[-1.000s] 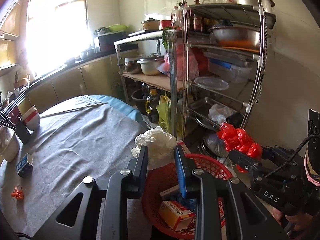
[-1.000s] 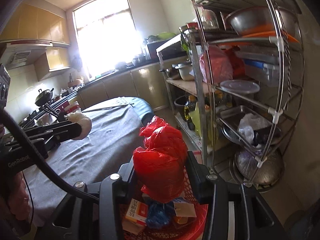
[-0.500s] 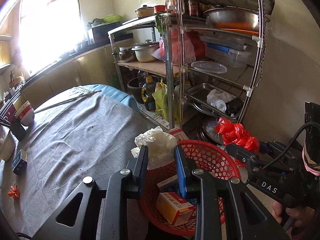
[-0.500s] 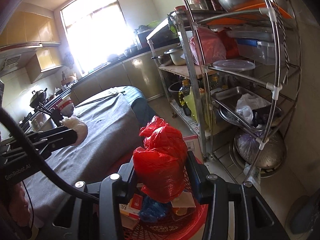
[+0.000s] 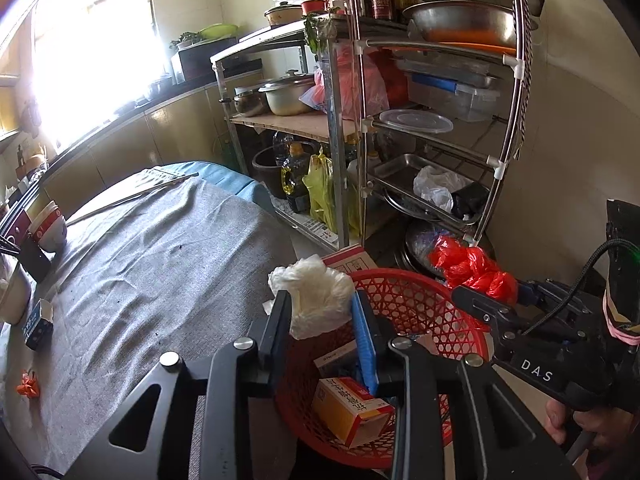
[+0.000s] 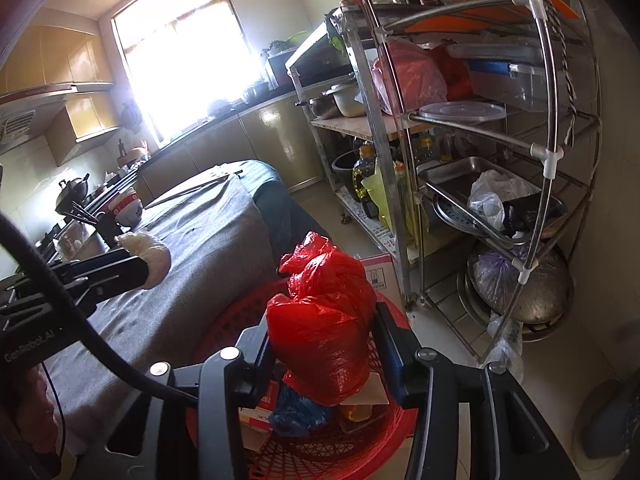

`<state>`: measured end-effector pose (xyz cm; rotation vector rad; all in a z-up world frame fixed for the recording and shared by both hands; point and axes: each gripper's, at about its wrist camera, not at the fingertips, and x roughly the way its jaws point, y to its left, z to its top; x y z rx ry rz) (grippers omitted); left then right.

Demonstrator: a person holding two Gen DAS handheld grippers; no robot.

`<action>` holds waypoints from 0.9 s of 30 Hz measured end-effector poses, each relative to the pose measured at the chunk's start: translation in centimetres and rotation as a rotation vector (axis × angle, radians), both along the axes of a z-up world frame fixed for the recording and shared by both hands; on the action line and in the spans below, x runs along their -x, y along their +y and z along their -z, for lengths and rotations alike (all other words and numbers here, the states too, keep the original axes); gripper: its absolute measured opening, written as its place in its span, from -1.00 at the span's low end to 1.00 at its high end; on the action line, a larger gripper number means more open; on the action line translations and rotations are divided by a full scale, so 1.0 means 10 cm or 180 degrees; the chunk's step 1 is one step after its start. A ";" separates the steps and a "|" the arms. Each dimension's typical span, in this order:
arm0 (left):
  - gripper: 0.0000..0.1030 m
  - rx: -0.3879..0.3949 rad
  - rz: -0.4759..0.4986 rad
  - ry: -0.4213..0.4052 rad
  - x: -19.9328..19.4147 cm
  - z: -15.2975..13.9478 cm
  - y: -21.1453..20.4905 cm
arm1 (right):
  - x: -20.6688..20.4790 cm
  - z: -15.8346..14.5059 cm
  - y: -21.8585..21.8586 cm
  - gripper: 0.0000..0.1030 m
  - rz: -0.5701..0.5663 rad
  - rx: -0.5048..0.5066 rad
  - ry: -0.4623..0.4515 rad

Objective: Collect trash
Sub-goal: 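Carry the tissue and red bag to the red wastebasket and open both tools, then return to the table and grasp the orange wrapper with the left tool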

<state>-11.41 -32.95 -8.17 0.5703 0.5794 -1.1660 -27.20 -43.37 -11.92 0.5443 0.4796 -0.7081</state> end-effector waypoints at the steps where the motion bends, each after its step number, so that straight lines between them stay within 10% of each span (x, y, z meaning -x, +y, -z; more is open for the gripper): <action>1: -0.36 -0.0015 0.0014 0.0009 0.00 0.00 0.00 | 0.00 0.01 -0.01 -0.05 -0.0008 -0.0037 -0.0007; 5: -0.04 -0.0028 0.0017 0.0028 -0.02 0.01 0.02 | -0.02 0.05 -0.02 0.08 -0.0056 -0.0157 -0.0002; 27: 0.28 0.0080 -0.0575 0.0112 -0.60 -0.09 0.48 | -0.27 -0.06 0.12 0.14 -0.0224 -0.0160 0.0033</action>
